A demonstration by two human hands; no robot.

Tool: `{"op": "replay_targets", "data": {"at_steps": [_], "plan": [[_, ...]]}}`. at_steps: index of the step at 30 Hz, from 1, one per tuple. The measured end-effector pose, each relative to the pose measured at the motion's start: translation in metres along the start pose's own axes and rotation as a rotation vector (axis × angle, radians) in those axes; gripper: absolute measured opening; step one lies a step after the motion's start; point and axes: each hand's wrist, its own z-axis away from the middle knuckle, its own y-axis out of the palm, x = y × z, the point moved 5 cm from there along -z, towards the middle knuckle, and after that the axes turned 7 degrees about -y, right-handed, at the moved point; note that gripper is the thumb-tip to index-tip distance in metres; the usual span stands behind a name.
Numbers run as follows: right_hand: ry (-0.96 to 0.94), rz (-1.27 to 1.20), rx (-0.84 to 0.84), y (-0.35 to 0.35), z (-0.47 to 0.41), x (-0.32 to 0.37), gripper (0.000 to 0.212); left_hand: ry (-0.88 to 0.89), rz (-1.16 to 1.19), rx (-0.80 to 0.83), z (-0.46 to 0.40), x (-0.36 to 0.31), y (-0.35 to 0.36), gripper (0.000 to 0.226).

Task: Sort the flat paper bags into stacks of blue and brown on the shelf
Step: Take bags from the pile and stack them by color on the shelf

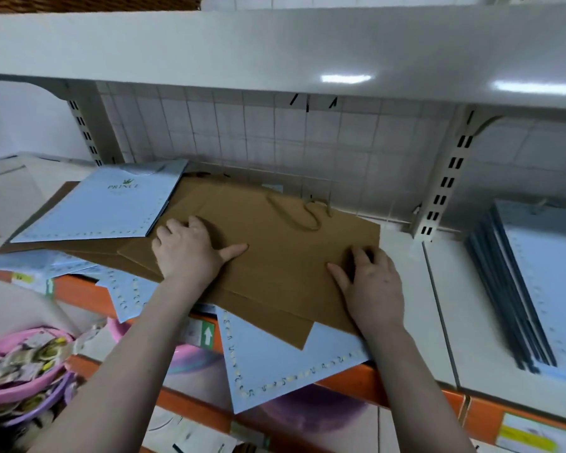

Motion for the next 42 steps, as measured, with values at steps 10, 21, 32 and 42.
{"op": "replay_targets", "data": {"at_steps": [10,21,32,42], "plan": [[0.157,0.07,-0.017,-0.007,0.003,-0.01,0.066,-0.056,0.429,0.025,-0.013,0.013,-0.007,0.071],[0.22,-0.234,-0.158,-0.024,0.004,-0.023,0.059,-0.215,0.788,0.135,-0.008,0.019,0.001,0.035],[0.226,-0.369,-0.127,-0.038,-0.011,-0.05,0.057,-0.325,0.91,0.131,0.017,0.0,-0.004,0.034],[0.158,-0.304,-0.168,-0.071,0.009,-0.065,0.061,-0.206,0.748,0.144,0.042,-0.012,-0.027,0.067]]}}
